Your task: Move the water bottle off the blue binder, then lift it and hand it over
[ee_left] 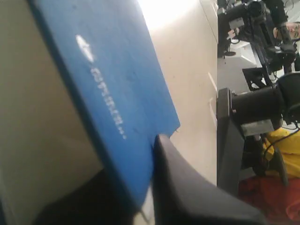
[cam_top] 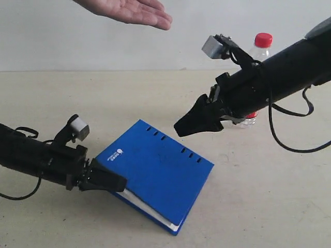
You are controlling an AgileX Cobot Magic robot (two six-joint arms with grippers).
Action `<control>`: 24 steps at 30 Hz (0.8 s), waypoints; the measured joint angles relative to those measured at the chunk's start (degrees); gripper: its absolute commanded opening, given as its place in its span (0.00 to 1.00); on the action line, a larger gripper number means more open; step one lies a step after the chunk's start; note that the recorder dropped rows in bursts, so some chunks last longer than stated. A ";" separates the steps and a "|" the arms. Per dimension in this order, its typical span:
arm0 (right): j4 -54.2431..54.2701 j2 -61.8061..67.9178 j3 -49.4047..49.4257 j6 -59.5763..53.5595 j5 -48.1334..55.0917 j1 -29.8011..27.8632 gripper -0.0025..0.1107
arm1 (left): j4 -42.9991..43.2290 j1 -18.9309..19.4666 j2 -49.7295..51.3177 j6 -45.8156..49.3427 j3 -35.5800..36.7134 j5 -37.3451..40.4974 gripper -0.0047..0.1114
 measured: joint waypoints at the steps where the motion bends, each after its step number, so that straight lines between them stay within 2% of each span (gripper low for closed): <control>1: -2.87 0.12 0.00 2.68 -2.15 0.00 0.56 | 0.77 0.00 -0.79 0.93 1.16 -0.41 0.08; 5: -9.67 3.91 0.00 10.05 -4.79 0.87 0.56 | 1.21 0.00 -4.09 6.01 4.30 -1.01 0.08; 9: -10.28 6.60 0.00 11.19 -4.83 2.56 0.56 | 1.39 0.00 -5.32 8.73 5.83 -1.26 0.08; 19: -9.08 7.83 0.00 0.06 -14.71 6.15 0.56 | 1.54 0.00 -5.93 10.01 6.36 -1.48 0.08; 24: -7.93 7.92 0.00 5.89 -18.79 6.20 0.56 | 1.54 0.00 -5.93 10.24 6.36 -1.48 0.08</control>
